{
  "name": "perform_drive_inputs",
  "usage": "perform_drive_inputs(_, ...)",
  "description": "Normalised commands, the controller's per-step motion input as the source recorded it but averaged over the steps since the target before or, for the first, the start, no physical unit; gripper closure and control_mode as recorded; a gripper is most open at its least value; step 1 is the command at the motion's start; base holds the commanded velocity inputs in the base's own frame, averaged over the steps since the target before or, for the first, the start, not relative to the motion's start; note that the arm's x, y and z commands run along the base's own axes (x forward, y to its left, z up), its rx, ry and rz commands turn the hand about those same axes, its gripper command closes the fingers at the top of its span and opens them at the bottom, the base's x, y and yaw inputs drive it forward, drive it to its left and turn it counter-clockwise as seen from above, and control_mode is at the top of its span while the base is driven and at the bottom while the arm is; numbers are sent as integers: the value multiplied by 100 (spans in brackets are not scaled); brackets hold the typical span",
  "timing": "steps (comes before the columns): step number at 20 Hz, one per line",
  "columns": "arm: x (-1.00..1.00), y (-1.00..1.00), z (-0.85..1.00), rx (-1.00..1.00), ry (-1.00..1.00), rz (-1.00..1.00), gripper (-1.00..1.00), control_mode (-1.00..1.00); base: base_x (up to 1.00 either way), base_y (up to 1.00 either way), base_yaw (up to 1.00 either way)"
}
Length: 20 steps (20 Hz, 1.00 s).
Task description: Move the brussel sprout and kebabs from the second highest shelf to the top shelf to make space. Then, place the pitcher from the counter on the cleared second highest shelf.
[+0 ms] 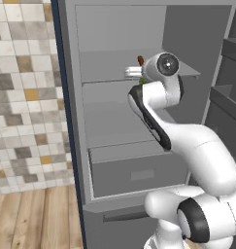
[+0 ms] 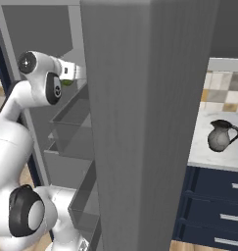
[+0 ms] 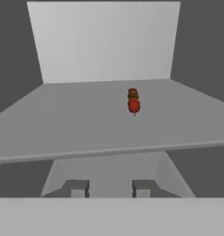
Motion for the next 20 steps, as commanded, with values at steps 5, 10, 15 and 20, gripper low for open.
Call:
perform_drive_inputs(5, 50, -8, 46, 1, -5, 0, 100, -100, 0, 0, 0)
perform_drive_inputs(10, 91, -5, -11, 3, 0, 4, 100, -100, 0, 0, 0)
perform_drive_inputs(15, 100, 0, -41, 1, 0, 7, 100, -100, 0, 0, 0)
perform_drive_inputs(20, 97, 0, -43, 0, 0, 6, 100, -100, 0, 0, 0)
